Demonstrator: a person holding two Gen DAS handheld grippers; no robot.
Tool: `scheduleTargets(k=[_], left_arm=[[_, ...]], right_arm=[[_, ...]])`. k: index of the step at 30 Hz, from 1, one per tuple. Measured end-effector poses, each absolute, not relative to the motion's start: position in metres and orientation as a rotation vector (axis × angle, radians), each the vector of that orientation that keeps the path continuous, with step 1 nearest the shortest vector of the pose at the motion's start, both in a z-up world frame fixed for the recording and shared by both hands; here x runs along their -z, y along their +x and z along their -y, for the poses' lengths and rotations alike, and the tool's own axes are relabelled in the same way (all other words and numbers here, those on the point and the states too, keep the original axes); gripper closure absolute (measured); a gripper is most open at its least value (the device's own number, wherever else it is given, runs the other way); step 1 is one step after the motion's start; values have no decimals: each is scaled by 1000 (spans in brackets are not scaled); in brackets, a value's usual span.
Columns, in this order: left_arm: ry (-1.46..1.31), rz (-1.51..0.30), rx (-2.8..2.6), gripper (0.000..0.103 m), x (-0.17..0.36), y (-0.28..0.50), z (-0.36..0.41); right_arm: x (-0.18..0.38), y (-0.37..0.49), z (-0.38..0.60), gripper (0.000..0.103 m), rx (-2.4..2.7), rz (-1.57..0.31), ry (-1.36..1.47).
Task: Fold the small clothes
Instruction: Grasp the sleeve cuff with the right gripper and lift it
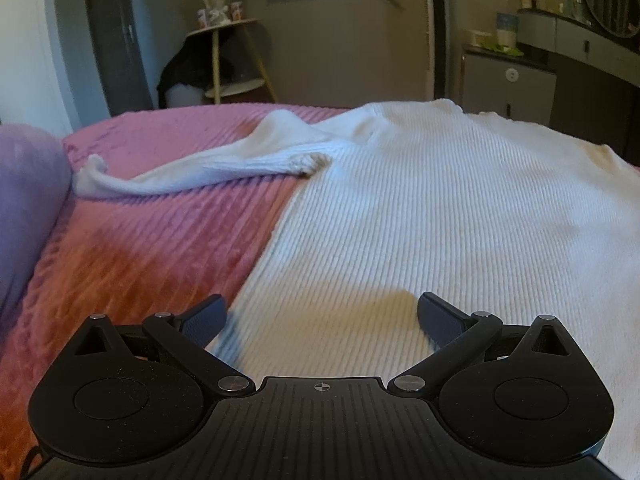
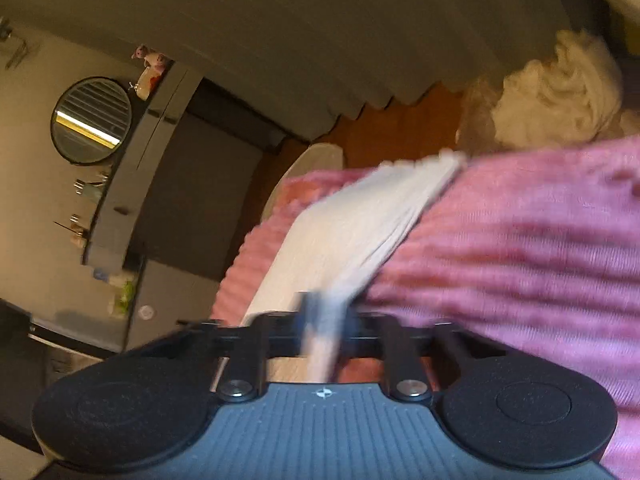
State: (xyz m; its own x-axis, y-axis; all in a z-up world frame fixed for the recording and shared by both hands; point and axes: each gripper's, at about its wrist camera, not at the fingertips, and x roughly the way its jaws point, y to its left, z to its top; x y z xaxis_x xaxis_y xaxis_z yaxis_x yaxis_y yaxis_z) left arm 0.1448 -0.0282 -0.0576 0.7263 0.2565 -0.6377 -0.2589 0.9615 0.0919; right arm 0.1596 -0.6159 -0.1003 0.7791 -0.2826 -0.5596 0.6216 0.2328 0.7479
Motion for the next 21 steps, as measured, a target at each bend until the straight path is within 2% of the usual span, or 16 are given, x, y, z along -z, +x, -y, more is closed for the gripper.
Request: scheduleTargets(k=[6,10,13,16,17,18,19,21], left_arm=[[18,-689,-294,0,56,141,36],[57,-670,-281,0,54,136,44],[68,-656,-281,0,51,133,46],[54,-637,-297,0,47,130,43],[44,-626,-297,0,45,129,40],[38,-620,-298,0,44,128,39],[35,-617,-297,0,43,128,37],[28,-616,-292,0,42,128,34]], right_arm=[[26,168,566,96,523,-265,799],[-33,164,480,96,265,-200,538],[-57,153,400,96,19,-185,407],[-51,151,328,94,-166,-239,340],[-42,153,306,91,-193,-269,320],[-30,157,288,81,-212,-318,307],[-19,161,276,78,-225,-376,321],[5,157,270,78,-219,-444,423]])
